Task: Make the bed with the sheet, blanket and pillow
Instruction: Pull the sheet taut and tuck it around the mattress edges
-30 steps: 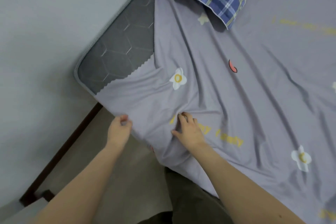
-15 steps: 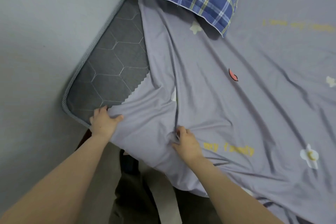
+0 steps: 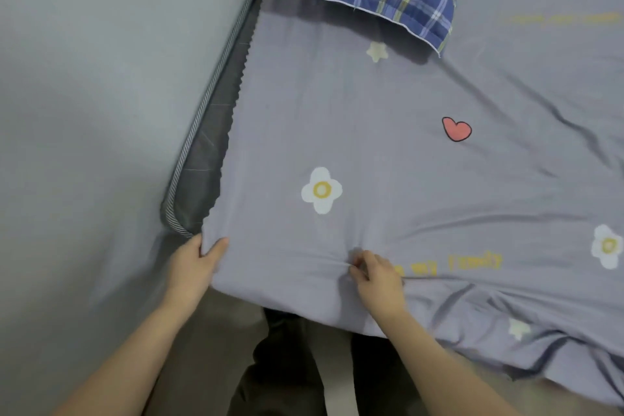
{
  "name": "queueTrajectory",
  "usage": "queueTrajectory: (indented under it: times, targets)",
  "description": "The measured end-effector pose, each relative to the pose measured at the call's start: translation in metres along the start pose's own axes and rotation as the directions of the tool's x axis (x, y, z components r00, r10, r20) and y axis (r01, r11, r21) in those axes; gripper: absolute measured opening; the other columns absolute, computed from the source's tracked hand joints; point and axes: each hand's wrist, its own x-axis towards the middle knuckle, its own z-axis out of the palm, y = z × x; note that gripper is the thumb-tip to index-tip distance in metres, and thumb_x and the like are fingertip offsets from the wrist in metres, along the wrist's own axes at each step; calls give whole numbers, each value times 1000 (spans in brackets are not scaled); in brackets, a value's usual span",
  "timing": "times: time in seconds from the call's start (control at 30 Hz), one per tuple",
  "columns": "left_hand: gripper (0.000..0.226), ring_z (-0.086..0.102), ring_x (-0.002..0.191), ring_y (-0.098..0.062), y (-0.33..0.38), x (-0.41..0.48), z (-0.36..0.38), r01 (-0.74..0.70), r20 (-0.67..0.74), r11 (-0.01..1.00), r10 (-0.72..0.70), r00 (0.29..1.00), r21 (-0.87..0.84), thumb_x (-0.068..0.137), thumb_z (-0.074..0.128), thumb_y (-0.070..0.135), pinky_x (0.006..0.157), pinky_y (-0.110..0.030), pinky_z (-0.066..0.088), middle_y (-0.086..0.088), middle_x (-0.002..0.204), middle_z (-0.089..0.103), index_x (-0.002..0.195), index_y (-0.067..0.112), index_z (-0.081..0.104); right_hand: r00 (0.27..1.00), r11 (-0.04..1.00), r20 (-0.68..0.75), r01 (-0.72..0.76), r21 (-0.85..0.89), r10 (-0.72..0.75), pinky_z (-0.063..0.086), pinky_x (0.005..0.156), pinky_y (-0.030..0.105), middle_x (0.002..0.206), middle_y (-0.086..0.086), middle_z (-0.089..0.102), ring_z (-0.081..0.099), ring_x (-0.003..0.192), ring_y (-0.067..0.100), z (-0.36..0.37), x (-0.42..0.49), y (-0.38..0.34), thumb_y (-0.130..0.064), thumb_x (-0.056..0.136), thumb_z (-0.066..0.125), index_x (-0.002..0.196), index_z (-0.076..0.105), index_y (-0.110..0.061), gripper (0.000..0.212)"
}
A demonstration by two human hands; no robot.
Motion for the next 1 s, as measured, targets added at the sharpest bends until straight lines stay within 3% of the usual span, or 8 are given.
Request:
queueTrajectory:
  times: [0.13, 0.23, 0.37, 0.47, 0.57, 0.67, 0.8, 1.0]
  targets:
    - [38, 43, 62, -22, -29, -2, -25, -1, -49, 997, 4, 999, 80, 88, 66, 26, 58, -36, 34, -11, 63, 51, 70, -2, 47, 998, 996, 18, 64, -55, -63, 44, 80, 37, 95, 0, 60, 53, 98, 25, 10, -6, -11, -30, 89, 61, 90, 58, -17, 13]
    - [49, 27, 55, -23, -35, 3, -28, 1, -128, 985, 21, 992, 170, 88, 66, 23, 52, -35, 22, -2, 54, 31, 60, 13, 28, 993, 991, 12, 116, -59, -116, 44, 78, 37, 93, 0, 59, 51, 97, 24, 11, -6, -19, -26, 87, 64, 88, 59, -15, 12]
    - [37, 51, 64, -36, -36, 14, -31, 84, -276, 979, -30, 961, 184, 90, 63, 24, 61, -40, 40, -12, 60, 49, 64, 14, 38, 973, 975, 57, 223, 0, -223, 42, 75, 34, 80, -10, 49, 50, 91, 21, 8, -3, -30, -23, 85, 67, 79, 50, -24, 17]
    - [18, 61, 88, -42, -30, 21, -41, 127, -413, 971, -33, 910, 203, 88, 63, 24, 76, -44, 47, -24, 91, 65, 91, 8, 56, 955, 957, 69, 288, 25, -289, 40, 72, 33, 74, -15, 44, 50, 87, 20, 11, 0, -42, -23, 83, 67, 77, 46, -28, 22]
    - [32, 61, 99, -43, -33, 29, -55, 155, -421, 931, -2, 907, 330, 91, 58, 30, 80, -45, 46, -23, 110, 65, 112, 6, 57, 951, 955, 97, 292, 48, -295, 39, 73, 32, 73, -14, 45, 50, 88, 19, 18, 4, -57, -26, 83, 67, 76, 46, -29, 23]
    - [36, 61, 90, -45, -42, 39, -66, 176, -375, 851, 27, 927, 495, 96, 47, 35, 72, -44, 46, -28, 101, 65, 96, 1, 59, 945, 955, 143, 291, 52, -295, 39, 75, 32, 74, -13, 46, 51, 89, 19, 26, 9, -70, -29, 84, 66, 76, 46, -29, 21]
    - [34, 62, 86, -44, -45, 52, -68, 205, -347, 819, -8, 938, 536, 97, 42, 29, 69, -41, 45, -29, 97, 64, 89, 1, 60, 947, 970, 215, 245, 0, -239, 43, 77, 33, 78, -10, 51, 53, 91, 21, 31, 18, -78, -31, 85, 64, 80, 54, -24, 13]
    - [35, 64, 85, -44, -41, 68, -57, 321, -397, 867, -160, 904, 381, 95, 41, 24, 70, -40, 47, -29, 96, 67, 93, 1, 68, 946, 979, 253, 197, 49, -203, 44, 77, 32, 81, -2, 63, 56, 83, 19, 33, 24, -74, -27, 81, 69, 84, 65, -17, 11]
